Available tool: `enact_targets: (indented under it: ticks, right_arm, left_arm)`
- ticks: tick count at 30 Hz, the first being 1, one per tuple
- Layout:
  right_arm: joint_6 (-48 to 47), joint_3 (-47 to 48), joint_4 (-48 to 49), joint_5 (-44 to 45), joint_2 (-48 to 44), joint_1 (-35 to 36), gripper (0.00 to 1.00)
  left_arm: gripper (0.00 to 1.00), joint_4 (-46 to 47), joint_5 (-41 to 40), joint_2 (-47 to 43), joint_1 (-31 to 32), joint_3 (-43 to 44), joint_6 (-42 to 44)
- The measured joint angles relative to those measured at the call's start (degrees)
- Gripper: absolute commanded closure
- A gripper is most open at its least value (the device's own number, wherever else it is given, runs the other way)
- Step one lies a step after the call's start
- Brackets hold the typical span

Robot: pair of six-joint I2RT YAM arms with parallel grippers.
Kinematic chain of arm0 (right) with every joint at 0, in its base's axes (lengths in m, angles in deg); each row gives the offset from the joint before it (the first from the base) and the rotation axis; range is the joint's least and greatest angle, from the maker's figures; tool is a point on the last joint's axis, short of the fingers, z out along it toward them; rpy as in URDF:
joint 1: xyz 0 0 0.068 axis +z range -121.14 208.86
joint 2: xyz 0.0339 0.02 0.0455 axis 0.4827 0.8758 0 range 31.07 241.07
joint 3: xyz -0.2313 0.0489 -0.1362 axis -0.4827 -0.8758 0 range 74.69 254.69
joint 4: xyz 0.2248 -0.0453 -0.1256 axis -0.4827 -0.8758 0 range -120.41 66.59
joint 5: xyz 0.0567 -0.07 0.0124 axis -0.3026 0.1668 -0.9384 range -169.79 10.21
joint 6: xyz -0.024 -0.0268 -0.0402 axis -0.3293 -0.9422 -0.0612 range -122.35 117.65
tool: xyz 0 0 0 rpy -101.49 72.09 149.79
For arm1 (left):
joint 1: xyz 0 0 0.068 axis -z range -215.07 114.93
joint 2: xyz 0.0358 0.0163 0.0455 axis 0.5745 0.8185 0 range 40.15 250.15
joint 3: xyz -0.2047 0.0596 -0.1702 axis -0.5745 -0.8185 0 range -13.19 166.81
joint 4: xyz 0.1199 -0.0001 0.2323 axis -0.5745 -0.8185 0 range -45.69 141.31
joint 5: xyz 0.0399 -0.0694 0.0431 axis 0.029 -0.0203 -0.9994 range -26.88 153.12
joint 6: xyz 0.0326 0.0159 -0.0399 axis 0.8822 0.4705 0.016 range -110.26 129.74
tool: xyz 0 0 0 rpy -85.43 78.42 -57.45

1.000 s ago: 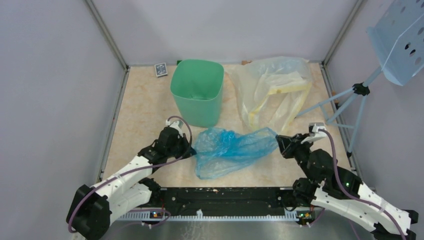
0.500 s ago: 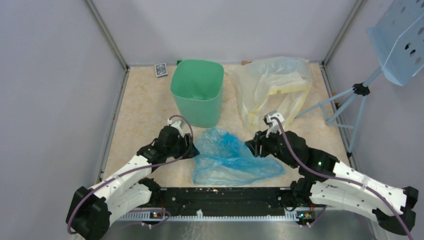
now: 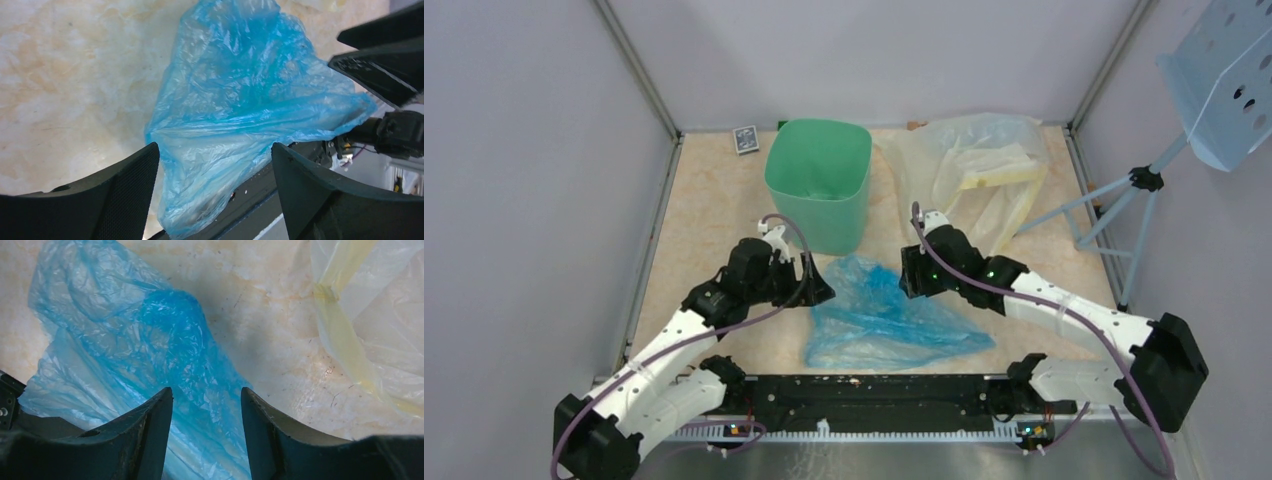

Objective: Put the trash bags into the trash bin

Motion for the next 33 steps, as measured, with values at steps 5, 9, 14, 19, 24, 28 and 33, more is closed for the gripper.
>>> enact_targets:
  ticks: [5, 9, 14, 19, 24, 28, 33]
  right_arm:
    - [-0.68, -0.61, 2.82, -5.53, 4.11, -2.40, 0.56]
    - [-1.16, -1.31, 5.05, -8.07, 7.30, -2.40, 0.64]
    - [-1.95, -1.75, 6.51, -8.92, 10.34, -2.40, 1.00]
    - [-3.02, -1.75, 7.58, -11.30, 10.56, -2.40, 1.00]
    - [-4.50, -1.62, 8.04, -16.09, 9.33, 1.01, 1.00]
    - [-5.81, -1.44, 8.09, -20.98, 8.28, 9.55, 1.00]
    - [-6.69, -1.44, 7.91, -24.79, 5.68, 12.52, 1.00]
  left_arm:
    - [0.10, 1.18, 5.90, 3.41, 0.00, 0.00, 0.66]
    - [0.10, 1.90, 5.31, 7.45, 0.00, 0.00, 1.49]
    - [0.17, 5.95, 2.51, 12.33, 0.00, 0.15, 2.62]
    - [0.36, 9.86, -0.17, 18.80, 0.00, 0.70, 2.36]
    - [0.71, 16.11, -2.12, 19.50, 0.00, -1.64, 1.57]
    - [0.99, 17.84, -3.50, 20.94, 0.00, -2.23, 1.42]
    - [1.00, 18.47, -5.03, 21.49, 0.00, -2.43, 1.60]
